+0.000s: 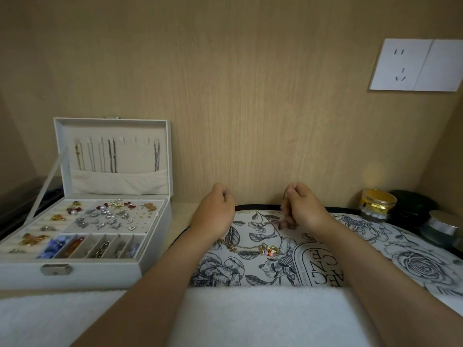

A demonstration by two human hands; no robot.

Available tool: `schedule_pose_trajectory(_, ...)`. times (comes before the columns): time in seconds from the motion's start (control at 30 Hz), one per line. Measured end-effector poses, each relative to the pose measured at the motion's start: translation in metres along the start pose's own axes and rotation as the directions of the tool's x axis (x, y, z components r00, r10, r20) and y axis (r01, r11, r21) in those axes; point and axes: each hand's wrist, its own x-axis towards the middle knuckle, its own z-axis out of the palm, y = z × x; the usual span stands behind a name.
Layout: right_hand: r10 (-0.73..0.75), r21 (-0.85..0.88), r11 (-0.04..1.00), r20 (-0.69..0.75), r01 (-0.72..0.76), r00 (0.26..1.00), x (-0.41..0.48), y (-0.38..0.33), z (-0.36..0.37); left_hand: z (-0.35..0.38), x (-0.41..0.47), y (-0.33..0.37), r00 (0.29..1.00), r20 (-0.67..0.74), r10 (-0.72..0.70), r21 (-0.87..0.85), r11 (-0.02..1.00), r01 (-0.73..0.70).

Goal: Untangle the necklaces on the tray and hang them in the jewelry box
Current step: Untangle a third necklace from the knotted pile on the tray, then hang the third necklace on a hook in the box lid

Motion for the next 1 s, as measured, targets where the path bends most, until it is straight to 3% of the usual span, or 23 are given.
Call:
schedule_pose_trajectory(0.13, -0.054, -0.26, 0.965, -0.15, 0.013, 0.987, 0.001, 0.002, -0.008, -0.015, 0.004, -0.011, 0.994, -0.083, 0.065, 0.328, 0.944, -0.034)
schedule_pose_trajectory(0.23, -0.109, -0.439, 0.898, -0.164, 0.027, 0.98, -0.002, 0.001, -0.014, -0.019, 0.007, -0.016, 0.999, -0.032, 0.034, 0.422, 0.906, -0.018)
schedule_pose_trajectory(0.5, -0.137, -0.067, 0.986, 0.167, 0.15, 0.976, -0.018, -0.025, -0.001, -0.013, 0.007, -0.011, 0.952, 0.296, 0.077, 0.34, 0.923, -0.18)
schedule_pose_trajectory(0.57, -0.158, -0.016, 0.986, 0.206, 0.164, 0.966, -0.021, -0.034, 0.003, -0.011, 0.005, 0.002, 0.942, 0.327, 0.077, 0.072, 0.992, -0.106)
schedule_pose_trajectory(0.63, -0.189, 0.026, 0.982, 0.23, 0.188, 0.955, -0.023, -0.042, 0.006, -0.013, 0.002, 0.018, 0.931, 0.349, 0.103, -0.259, 0.966, -0.01)
schedule_pose_trajectory(0.73, -0.223, 0.035, 0.975, 0.254, 0.221, 0.941, -0.026, -0.047, 0.008, -0.017, 0.001, 0.03, 0.925, 0.356, 0.134, -0.457, 0.888, 0.047)
schedule_pose_trajectory(0.87, -0.22, -0.04, 0.971, 0.253, 0.237, 0.942, -0.027, -0.049, 0.011, -0.023, 0.002, 0.033, 0.938, 0.338, 0.084, -0.396, 0.916, 0.061)
schedule_pose_trajectory(1.0, -0.234, -0.087, 0.96, 0.281, 0.268, 0.931, -0.029, -0.049, 0.018, -0.042, 0.005, 0.035, 0.967, 0.225, 0.122, -0.143, 0.986, -0.09)
